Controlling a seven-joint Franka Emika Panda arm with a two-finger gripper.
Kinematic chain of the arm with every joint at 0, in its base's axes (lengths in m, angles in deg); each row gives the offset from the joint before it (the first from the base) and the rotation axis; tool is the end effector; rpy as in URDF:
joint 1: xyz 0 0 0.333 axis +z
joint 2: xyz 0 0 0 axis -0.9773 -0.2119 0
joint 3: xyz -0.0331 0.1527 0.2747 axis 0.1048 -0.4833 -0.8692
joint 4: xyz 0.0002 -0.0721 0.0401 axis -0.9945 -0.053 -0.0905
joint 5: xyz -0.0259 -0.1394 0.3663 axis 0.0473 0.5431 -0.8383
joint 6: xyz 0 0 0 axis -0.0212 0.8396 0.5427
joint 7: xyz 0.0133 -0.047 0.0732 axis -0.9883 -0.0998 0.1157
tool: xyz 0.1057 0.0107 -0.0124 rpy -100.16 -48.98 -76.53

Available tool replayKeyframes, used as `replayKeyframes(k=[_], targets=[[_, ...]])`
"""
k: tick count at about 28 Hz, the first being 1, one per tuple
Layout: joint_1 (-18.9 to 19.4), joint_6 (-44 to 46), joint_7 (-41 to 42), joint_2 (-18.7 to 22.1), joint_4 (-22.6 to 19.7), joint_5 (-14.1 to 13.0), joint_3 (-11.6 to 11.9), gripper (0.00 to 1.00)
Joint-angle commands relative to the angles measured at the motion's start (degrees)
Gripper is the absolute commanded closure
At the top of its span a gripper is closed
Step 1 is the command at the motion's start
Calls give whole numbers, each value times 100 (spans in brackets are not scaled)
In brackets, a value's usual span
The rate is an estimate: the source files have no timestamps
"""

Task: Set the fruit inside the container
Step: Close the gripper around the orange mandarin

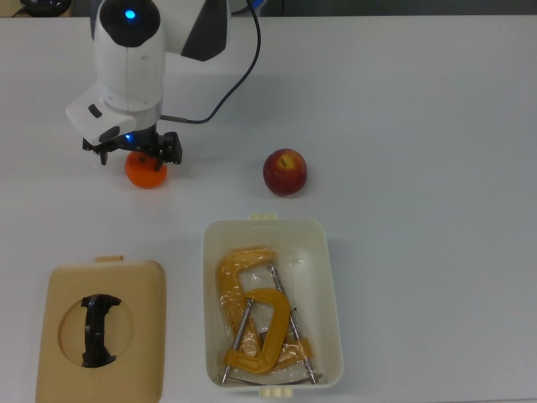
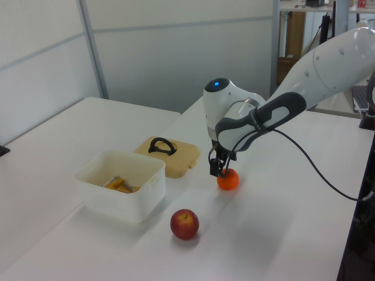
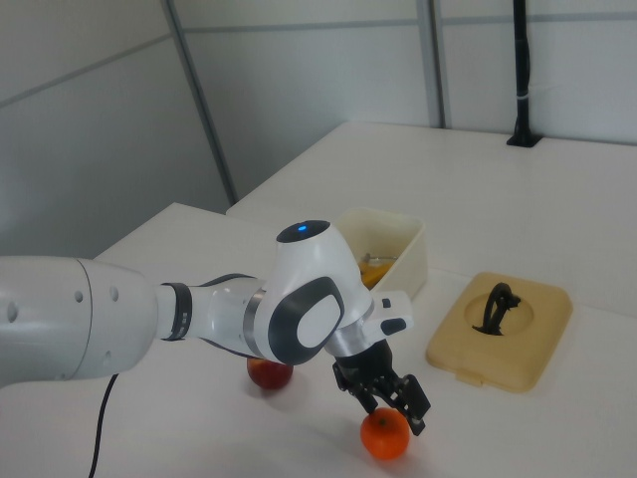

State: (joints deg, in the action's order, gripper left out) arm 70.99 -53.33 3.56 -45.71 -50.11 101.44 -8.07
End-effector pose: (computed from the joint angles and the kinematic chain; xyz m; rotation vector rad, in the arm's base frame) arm 0.6067 -0.1032 0.3420 2.9167 -0.0749 0.0812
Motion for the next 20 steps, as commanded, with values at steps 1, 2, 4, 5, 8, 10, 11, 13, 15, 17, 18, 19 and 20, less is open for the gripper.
replayKeyframes(k=[1, 2, 4, 5, 8, 10, 11, 13, 15, 17, 18, 19, 20], targets=[[79, -292, -262, 16, -251, 181, 34, 0], [105, -292, -262, 16, -260, 189, 43, 0], [149, -292, -340, -19, -295, 224, 34, 2], [150, -292, -419, -28, -296, 268, 34, 2], [158, -300, -665, -46, -296, 470, 17, 2], [158, -300, -824, -89, -304, 594, -10, 4], [158, -300, -833, -90, -304, 603, -10, 6], [150, -300, -842, -107, -296, 620, -10, 14], [150, -301, -833, -125, -296, 629, -10, 38], [150, -301, -833, -125, -287, 629, -10, 70], [150, -300, -842, -116, -287, 620, -19, 85], [150, -300, -842, -107, -287, 620, -19, 100], [158, -292, -877, -72, -252, 603, -19, 100]])
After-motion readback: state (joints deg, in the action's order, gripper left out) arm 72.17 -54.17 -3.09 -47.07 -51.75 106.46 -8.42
